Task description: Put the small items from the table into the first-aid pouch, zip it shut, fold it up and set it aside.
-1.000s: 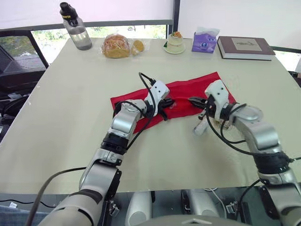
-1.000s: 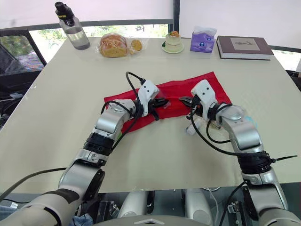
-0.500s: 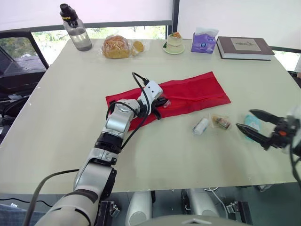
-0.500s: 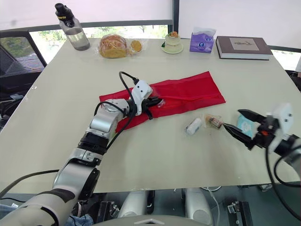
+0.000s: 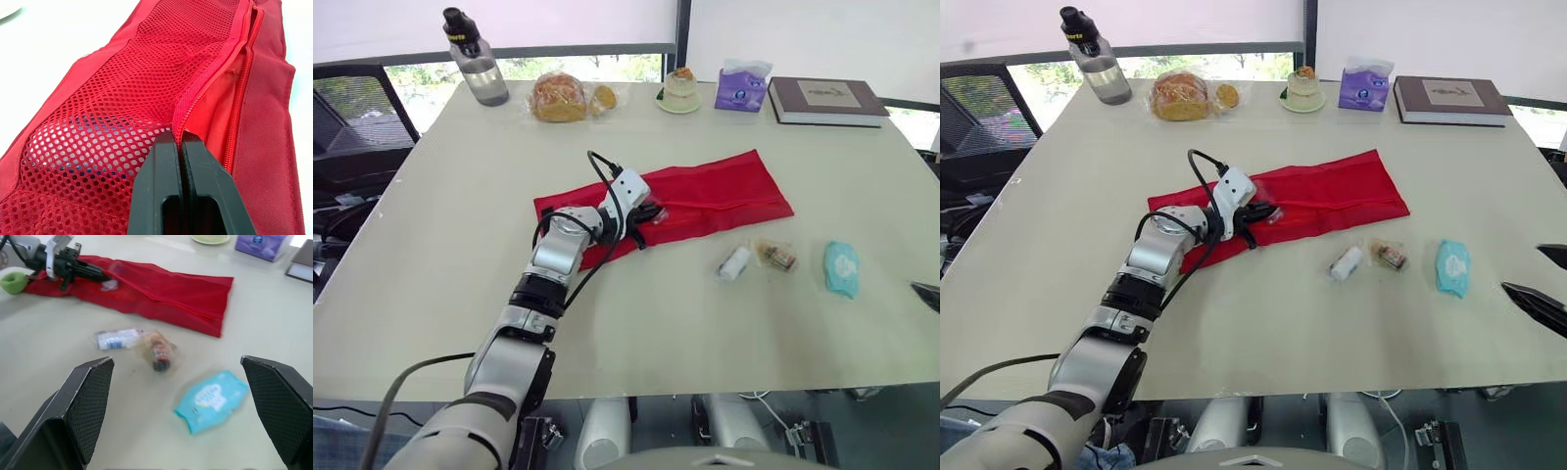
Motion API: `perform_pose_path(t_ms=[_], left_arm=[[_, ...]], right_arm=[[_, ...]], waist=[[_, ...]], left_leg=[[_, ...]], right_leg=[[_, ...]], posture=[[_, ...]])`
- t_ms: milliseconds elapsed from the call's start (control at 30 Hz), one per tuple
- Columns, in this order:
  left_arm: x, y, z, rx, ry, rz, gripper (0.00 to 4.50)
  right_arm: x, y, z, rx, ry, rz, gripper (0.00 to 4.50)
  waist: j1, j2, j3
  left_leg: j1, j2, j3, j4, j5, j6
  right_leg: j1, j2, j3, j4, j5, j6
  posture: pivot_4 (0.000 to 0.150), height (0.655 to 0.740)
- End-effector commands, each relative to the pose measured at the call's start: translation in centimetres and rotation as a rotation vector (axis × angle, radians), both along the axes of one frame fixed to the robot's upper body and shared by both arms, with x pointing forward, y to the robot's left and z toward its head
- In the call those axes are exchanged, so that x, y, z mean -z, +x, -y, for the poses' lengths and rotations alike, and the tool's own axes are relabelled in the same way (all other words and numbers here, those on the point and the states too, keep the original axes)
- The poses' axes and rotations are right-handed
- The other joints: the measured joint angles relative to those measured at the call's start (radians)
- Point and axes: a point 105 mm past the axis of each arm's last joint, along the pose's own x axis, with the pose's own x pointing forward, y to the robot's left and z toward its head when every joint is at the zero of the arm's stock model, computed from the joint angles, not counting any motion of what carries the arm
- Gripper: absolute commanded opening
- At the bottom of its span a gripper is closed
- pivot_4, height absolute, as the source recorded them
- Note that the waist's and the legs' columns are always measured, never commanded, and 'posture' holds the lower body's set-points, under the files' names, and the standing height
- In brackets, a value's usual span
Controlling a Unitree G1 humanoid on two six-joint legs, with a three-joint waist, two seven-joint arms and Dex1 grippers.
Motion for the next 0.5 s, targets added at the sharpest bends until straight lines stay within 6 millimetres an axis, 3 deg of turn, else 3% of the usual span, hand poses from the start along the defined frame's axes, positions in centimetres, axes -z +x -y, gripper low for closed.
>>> perform_pose_path(t_ms=[33, 167, 500], left_arm=[[-0.7, 0.5, -0.4, -0.007, 0.024, 0.025, 0.0], [-0.7, 0.7, -0.6, -0.005, 0.032, 0.027, 0.0], [-0.7, 0.8, -0.8, -0.004, 0.038, 0.031, 0.0]], right_arm=[[-1.6, -1.3, 1.0, 0.01, -0.025, 0.005, 4.41], [-2.4, -2.0, 2.1, 0.032, -0.029, -0.01, 4.41], [-1.7, -1.8, 1.6, 0.012, -0.034, -0.019, 4.41]], waist=[[-0.001, 0.0, 0.0], [-0.002, 0.0, 0.0], [-0.002, 0.0, 0.0]], left_leg=[[0.0, 0.0, 0.0, 0.0, 0.0, 0.0], [0.001, 0.0, 0.0, 0.0, 0.0, 0.0], [0.0, 0.0, 0.0, 0.0, 0.0, 0.0]], right_leg=[[0.0, 0.0, 0.0, 0.0, 0.0, 0.0], [0.0, 0.0, 0.0, 0.0, 0.0, 0.0], [0.0, 0.0, 0.0, 0.0, 0.0, 0.0]], posture=[[0.15, 0.74], [0.15, 0.74], [0.15, 0.74]])
